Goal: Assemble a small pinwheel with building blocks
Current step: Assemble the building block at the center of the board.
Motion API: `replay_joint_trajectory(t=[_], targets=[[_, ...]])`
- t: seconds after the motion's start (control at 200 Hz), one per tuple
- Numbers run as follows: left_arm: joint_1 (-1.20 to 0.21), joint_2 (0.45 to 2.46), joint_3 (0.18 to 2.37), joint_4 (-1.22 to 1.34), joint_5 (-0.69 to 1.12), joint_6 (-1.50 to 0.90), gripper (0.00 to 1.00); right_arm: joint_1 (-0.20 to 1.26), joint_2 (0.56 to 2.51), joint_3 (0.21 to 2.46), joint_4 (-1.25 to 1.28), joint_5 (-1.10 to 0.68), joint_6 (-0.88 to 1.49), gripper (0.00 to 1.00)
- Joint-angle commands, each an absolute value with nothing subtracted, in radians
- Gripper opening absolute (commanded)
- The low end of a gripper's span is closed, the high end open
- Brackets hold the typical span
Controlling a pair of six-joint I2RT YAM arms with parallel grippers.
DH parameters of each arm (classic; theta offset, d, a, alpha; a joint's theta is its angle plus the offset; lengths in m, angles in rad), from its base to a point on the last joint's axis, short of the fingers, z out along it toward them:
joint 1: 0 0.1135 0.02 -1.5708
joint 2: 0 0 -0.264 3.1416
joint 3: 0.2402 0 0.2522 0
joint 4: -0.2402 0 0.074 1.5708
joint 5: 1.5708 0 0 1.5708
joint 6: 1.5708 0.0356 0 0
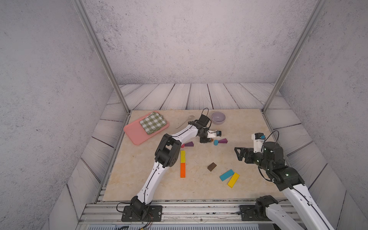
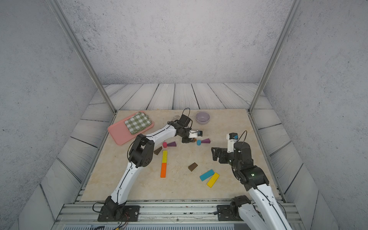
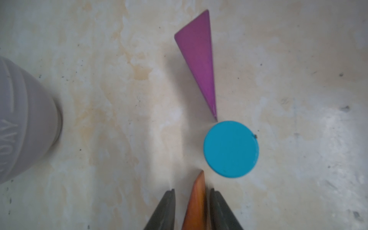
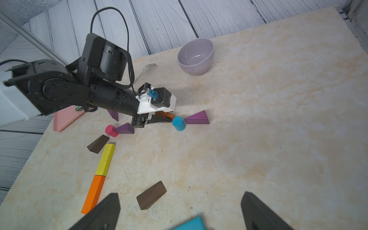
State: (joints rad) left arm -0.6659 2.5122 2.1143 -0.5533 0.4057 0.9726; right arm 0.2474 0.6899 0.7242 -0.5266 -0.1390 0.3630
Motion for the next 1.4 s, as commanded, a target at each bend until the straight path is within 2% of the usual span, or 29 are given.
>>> replay_joint_trajectory(t=[0.0,0.12,0.29,0.716,1.396], targets=[[-0.672,2.531,2.12,-0.586,0.429,0.981,0.34,0.248,0.685,0.717,-0.521,-0.135,0.359,0.99],[-0.672,2.526,2.114,-0.602,0.436,0.992,0.33,0.248,0.683,0.718,-0.523,-0.133,0.358,0.99],[-0.672,2.506,2.063,-0.619,0.449,1.033,0.26,0.247,0.68,0.712,-0.525,-0.135,0.36,0.99],[-0.646,2.452,2.085,-0.697,0.53,1.09,0.25,0.247,0.683,0.715,-0.529,-0.14,0.361,0.99],[-0.663,2.527,2.135,-0.657,0.489,1.126,0.23,0.248,0.68,0.71,-0.534,-0.137,0.36,0.99]])
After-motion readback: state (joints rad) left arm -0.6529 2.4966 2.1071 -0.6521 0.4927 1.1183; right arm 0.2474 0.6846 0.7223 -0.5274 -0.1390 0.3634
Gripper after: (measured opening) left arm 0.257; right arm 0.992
